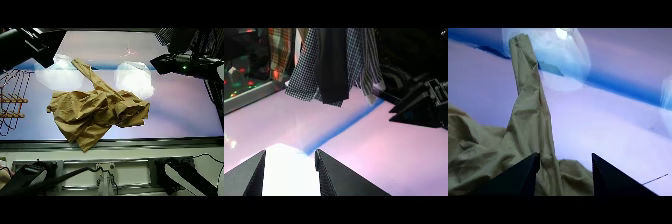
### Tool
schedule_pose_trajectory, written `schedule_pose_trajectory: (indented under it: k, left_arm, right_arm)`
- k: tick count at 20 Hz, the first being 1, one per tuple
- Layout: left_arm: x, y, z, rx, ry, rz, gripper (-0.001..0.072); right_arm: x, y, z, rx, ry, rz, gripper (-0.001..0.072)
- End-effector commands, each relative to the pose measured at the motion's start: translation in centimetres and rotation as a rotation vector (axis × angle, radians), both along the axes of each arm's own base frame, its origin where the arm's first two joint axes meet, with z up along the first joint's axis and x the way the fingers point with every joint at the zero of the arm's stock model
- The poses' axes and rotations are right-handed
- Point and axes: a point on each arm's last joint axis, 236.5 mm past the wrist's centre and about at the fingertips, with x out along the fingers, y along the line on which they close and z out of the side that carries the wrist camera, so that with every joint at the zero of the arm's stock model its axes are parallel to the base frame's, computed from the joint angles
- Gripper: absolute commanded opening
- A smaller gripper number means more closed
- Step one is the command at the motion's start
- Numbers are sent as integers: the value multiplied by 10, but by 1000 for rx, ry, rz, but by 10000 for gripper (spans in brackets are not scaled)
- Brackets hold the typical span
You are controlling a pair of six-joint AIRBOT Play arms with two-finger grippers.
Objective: Fold the clothes and pants, and hang the long-sleeved shirts on hangers.
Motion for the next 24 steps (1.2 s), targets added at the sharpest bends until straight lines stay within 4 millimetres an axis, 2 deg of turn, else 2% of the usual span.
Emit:
schedule_pose_trajectory:
  k: [1, 8, 10, 11, 13, 14, 17, 18, 19, 21, 23, 24]
  left_arm:
    - [0, 0, 0, -1, -1, 1, 353]
    - [-5, -7, 7, -57, 16, -32, 354]
    - [-12, -12, -3, -37, 52, -66, 354]
    - [-13, -15, -14, -8, 80, -84, 351]
    - [-24, -29, -64, 78, 230, -183, 352]
    - [-32, -39, -101, 122, 340, -247, 354]
    - [-48, -79, -213, 179, 586, -343, 384]
    - [-49, -95, -239, 186, 619, -346, 426]
    - [-50, -113, -260, 200, 646, -361, 454]
    - [-61, -151, -290, 233, 716, -420, 456]
    - [-73, -179, -321, 348, 729, -474, 529]
    - [-75, -186, -336, 438, 708, -482, 610]
  right_arm:
    - [14, -6, 14, 17, -72, -50, 403]
    - [16, -7, 17, 23, -82, -56, 403]
    - [14, -6, 14, 20, -70, -48, 403]
    - [15, -8, 13, 6, -71, -52, 405]
    - [24, -29, 3, -32, -49, -143, 437]
    - [32, -46, -6, -42, -24, -224, 491]
    - [41, -92, -47, 49, 119, -431, 511]
    - [39, -104, -65, 78, 168, -486, 511]
    - [36, -116, -83, 91, 207, -527, 511]
    - [22, -141, -125, 123, 309, -622, 511]
    - [2, -158, -168, 146, 419, -689, 511]
    - [-10, -162, -186, 142, 469, -705, 511]
